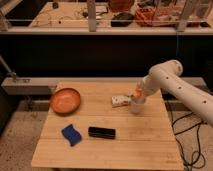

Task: Place the pepper in the ceramic cup

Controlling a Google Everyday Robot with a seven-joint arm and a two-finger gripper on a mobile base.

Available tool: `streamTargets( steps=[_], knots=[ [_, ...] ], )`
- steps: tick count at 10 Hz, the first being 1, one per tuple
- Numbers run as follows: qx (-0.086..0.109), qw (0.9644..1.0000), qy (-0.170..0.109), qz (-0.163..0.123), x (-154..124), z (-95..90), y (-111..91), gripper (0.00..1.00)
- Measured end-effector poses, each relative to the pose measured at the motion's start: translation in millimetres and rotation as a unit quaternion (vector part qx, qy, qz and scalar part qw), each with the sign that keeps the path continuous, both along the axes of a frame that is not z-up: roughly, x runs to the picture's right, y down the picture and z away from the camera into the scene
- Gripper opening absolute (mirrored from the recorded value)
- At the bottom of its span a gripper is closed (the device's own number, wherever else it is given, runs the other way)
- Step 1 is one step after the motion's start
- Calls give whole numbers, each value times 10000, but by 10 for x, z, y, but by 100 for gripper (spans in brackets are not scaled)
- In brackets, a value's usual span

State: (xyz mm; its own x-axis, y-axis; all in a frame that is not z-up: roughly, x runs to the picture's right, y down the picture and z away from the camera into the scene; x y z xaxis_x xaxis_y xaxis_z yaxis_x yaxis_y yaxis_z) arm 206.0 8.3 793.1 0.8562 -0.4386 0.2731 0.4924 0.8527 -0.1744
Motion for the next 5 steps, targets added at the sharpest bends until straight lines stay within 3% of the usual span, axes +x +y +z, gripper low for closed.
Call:
streamTargets(
  steps=[5],
  knots=[
    [19, 10000, -4, 23, -12, 1, 0, 36]
  ],
)
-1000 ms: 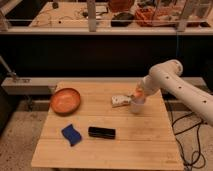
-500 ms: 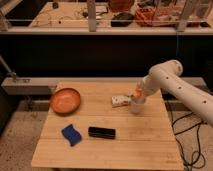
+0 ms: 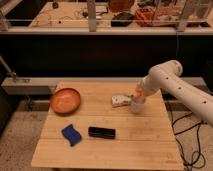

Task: Place the pepper in the ceramic cup

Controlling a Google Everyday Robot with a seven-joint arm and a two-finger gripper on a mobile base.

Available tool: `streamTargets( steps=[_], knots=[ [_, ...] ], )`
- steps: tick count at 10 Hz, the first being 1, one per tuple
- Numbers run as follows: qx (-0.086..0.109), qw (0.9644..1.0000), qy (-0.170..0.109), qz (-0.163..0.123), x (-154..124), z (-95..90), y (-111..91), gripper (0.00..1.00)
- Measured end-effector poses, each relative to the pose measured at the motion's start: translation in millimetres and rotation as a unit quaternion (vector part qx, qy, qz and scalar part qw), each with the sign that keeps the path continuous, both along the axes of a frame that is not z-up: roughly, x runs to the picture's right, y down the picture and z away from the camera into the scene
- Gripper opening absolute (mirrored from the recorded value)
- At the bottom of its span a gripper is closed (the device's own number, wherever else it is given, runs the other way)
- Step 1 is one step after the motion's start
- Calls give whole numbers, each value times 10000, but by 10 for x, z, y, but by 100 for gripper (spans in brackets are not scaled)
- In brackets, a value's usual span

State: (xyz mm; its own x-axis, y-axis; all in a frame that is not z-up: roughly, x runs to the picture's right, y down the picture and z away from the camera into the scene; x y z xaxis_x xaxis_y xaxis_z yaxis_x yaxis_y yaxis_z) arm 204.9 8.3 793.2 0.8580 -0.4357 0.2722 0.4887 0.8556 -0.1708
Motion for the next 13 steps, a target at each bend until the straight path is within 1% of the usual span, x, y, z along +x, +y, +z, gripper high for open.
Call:
streamTargets(
  steps=[1, 2, 13],
  knots=[
    [4, 10000, 2, 6, 0, 1, 1, 32],
    [6, 10000, 3, 10, 1, 1, 1, 31],
    [58, 9999, -11, 90, -18, -1, -5, 31]
  ],
)
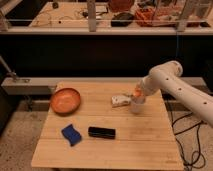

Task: Place the pepper in the ceramic cup

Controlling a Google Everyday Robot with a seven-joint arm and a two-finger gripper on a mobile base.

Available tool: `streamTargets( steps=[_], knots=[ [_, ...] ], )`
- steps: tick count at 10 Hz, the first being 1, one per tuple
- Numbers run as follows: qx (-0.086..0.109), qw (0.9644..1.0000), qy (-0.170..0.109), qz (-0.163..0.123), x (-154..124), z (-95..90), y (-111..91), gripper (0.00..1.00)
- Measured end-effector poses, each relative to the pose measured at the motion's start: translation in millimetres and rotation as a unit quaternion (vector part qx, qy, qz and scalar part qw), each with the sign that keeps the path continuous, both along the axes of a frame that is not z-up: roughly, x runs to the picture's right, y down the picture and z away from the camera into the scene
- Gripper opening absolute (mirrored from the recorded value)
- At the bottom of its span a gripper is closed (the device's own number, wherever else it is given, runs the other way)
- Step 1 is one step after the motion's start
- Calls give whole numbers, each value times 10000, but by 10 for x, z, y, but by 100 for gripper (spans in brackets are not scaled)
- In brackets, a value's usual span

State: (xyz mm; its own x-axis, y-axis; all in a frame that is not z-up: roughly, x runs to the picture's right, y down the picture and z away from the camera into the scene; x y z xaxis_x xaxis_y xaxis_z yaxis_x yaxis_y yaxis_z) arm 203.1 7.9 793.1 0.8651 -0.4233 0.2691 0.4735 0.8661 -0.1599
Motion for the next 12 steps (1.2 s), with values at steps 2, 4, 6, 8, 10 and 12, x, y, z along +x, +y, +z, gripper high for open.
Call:
streamTargets(
  steps=[2, 4, 6, 8, 10, 12],
  knots=[
    [7, 10000, 0, 9, 0, 0, -2, 36],
    [16, 10000, -2, 24, -2, -2, -4, 37],
    [23, 10000, -3, 35, -3, -1, -4, 37],
    [33, 10000, -7, 49, -6, -3, -7, 37],
    [39, 10000, -7, 63, -4, -4, -8, 39],
    [48, 10000, -13, 78, -8, -6, -12, 42]
  ],
)
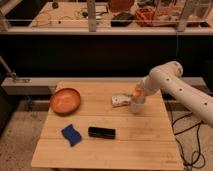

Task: Place the pepper in the ceramic cup

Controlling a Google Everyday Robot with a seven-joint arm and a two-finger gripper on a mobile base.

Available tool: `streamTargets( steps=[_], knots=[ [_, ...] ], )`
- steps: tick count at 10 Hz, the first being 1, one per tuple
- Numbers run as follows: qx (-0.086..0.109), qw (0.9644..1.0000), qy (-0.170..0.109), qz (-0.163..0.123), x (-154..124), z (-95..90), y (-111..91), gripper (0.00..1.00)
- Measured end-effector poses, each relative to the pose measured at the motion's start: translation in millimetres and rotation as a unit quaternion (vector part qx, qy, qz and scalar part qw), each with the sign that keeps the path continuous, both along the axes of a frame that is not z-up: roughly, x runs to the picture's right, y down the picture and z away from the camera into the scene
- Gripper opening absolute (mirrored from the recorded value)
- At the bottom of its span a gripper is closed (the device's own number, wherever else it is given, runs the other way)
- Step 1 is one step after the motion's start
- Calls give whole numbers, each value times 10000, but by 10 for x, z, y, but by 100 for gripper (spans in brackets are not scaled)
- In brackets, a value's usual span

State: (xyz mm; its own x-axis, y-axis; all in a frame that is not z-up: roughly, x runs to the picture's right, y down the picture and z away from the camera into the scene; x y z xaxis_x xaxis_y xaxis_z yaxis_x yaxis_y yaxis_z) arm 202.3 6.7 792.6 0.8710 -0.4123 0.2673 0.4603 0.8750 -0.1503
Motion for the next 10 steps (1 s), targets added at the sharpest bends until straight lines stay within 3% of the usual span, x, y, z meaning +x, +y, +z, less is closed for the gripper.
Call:
streamTargets(
  steps=[10],
  knots=[
    [35, 10000, -15, 55, -3, -6, -9, 42]
  ],
)
